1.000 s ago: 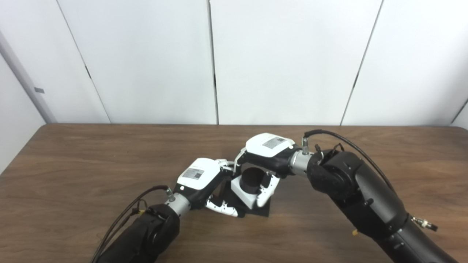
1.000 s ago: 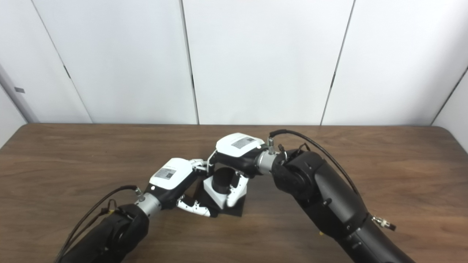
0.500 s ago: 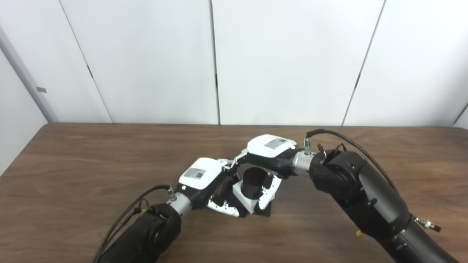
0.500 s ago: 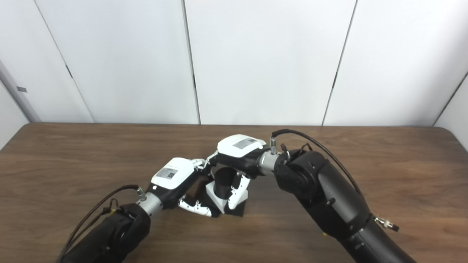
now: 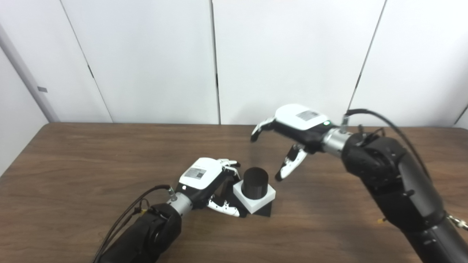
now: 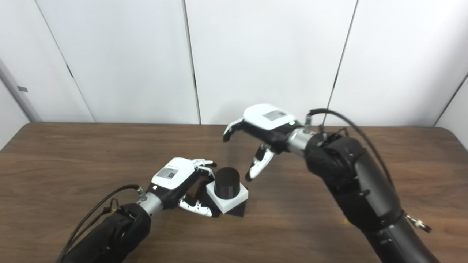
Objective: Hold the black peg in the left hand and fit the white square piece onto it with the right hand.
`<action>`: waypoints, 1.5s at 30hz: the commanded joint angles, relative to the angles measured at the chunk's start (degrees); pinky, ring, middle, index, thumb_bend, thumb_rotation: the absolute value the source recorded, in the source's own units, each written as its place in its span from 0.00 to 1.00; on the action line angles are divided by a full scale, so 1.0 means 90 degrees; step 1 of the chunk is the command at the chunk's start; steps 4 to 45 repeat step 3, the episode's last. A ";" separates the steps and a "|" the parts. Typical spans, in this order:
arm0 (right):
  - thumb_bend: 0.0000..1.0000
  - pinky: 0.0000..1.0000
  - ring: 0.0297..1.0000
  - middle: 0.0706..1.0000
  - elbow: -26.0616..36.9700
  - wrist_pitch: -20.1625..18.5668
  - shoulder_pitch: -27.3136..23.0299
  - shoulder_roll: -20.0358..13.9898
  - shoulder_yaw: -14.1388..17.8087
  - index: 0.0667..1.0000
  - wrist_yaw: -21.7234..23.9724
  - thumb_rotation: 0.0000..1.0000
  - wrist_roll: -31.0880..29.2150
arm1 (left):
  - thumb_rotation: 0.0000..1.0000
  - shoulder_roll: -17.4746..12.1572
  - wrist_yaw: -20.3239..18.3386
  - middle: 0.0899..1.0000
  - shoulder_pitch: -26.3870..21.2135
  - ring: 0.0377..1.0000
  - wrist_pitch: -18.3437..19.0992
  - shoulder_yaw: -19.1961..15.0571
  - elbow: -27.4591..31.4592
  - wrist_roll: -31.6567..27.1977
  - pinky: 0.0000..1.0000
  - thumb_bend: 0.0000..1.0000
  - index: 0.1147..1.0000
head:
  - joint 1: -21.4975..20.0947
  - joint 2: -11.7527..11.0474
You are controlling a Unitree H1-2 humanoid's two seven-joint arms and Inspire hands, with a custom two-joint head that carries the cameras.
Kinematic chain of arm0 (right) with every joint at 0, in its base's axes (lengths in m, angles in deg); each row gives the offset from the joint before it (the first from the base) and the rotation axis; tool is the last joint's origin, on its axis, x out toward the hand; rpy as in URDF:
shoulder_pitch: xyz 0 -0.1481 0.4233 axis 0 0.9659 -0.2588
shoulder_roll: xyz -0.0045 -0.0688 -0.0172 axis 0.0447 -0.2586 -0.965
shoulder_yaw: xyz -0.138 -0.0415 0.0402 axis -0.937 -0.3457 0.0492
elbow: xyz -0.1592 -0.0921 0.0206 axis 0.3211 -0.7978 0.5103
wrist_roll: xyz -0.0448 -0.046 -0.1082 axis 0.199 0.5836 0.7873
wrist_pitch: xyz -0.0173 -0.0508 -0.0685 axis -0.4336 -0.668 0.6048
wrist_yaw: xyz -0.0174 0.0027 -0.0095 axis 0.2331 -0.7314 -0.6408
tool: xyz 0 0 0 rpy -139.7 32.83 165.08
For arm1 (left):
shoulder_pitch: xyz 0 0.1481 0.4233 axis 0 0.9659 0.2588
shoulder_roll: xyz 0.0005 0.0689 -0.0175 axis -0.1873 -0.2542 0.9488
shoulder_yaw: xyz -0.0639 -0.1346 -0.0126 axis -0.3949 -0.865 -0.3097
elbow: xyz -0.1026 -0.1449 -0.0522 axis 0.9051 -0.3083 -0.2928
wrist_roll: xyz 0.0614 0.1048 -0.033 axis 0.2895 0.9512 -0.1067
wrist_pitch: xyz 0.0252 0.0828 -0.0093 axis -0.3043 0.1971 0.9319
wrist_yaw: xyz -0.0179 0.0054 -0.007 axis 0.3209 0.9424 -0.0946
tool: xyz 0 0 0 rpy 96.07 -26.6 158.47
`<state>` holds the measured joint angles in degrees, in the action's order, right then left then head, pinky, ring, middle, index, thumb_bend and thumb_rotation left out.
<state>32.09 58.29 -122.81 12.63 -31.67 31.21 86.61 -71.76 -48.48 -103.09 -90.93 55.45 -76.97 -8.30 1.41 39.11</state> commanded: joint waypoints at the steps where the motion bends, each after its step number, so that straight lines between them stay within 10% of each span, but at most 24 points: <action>1: 0.79 0.80 0.80 0.77 0.0162 -0.0036 -0.0023 -0.0106 0.0246 0.69 -0.0349 0.17 -0.0146 | 0.07 0.0001 -0.0512 0.86 0.0234 0.87 0.0012 0.0313 -0.0271 0.0337 0.83 0.52 0.42 | -0.0001 0.0005; 45: 0.78 0.77 0.79 0.76 0.0142 -0.0079 0.0154 -0.0075 0.0454 0.68 -0.0566 0.17 -0.0270 | 0.07 -0.0004 -0.0520 0.85 0.0240 0.87 0.0029 0.0308 -0.0248 0.0341 0.83 0.52 0.42 | 0.0000 0.0010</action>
